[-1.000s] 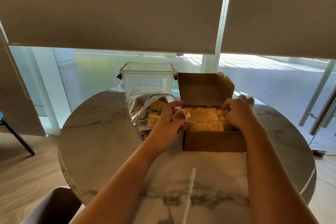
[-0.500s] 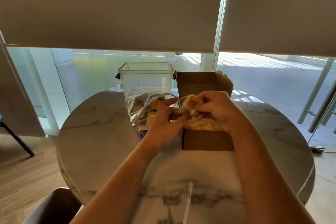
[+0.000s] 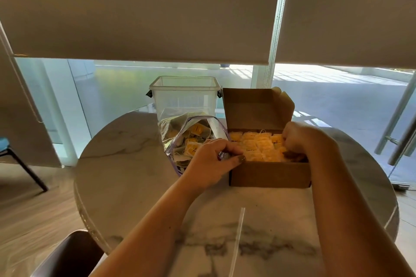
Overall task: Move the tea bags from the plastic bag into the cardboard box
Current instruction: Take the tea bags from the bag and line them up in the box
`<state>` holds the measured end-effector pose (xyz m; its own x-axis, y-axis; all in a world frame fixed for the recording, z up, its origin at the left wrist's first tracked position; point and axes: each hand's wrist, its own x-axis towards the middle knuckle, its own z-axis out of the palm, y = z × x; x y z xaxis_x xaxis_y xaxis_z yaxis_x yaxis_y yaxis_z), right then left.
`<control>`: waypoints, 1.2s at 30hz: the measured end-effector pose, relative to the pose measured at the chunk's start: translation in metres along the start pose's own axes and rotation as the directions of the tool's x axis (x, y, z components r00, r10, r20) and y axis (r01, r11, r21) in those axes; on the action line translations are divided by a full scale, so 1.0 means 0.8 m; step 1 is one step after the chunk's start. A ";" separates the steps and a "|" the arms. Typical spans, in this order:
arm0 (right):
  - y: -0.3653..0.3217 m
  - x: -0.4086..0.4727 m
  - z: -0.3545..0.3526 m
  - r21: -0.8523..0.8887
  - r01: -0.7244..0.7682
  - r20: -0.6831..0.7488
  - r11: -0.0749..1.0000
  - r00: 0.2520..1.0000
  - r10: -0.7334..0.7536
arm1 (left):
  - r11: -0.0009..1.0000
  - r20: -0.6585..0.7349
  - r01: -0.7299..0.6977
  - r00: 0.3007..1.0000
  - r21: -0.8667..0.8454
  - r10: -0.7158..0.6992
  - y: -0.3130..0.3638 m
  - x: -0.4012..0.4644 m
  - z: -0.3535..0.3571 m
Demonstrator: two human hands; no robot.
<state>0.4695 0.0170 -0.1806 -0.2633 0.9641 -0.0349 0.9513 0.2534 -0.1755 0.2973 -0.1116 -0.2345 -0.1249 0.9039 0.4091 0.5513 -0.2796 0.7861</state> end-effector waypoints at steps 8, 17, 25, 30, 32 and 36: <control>-0.005 0.013 0.020 0.029 0.012 -0.232 1.000 0.973 -0.005 | 1.000 0.006 -0.003 1.000 -0.011 0.003 0.000 0.000 0.000; -0.006 0.017 0.035 0.026 0.038 -0.389 0.999 0.921 -0.024 | 1.000 0.014 -0.001 1.000 -0.012 0.001 0.000 -0.001 -0.001; 0.006 0.005 0.010 0.425 0.250 -0.564 0.870 0.825 0.039 | 0.997 -0.138 -0.044 0.989 0.059 0.051 0.003 -0.003 -0.013; -0.041 -0.032 0.001 0.523 0.484 -0.495 0.701 0.843 -0.213 | 0.893 -0.503 -0.308 0.743 0.329 0.442 -0.008 -0.006 -0.049; -0.070 -0.052 0.003 0.534 0.539 -0.402 0.651 0.840 -0.365 | 0.826 -0.528 -0.249 0.668 0.506 0.525 -0.026 0.000 -0.063; -0.126 -0.082 0.021 0.530 0.617 -0.203 0.582 0.759 -0.619 | 0.891 -0.579 -0.130 0.717 0.436 0.388 -0.035 0.001 -0.072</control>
<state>0.3885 -0.0728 -0.1769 -0.7559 0.5907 0.2822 0.3061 0.6999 -0.6453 0.2344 -0.1219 -0.2297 -0.3535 0.3522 0.8666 0.8668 -0.2250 0.4450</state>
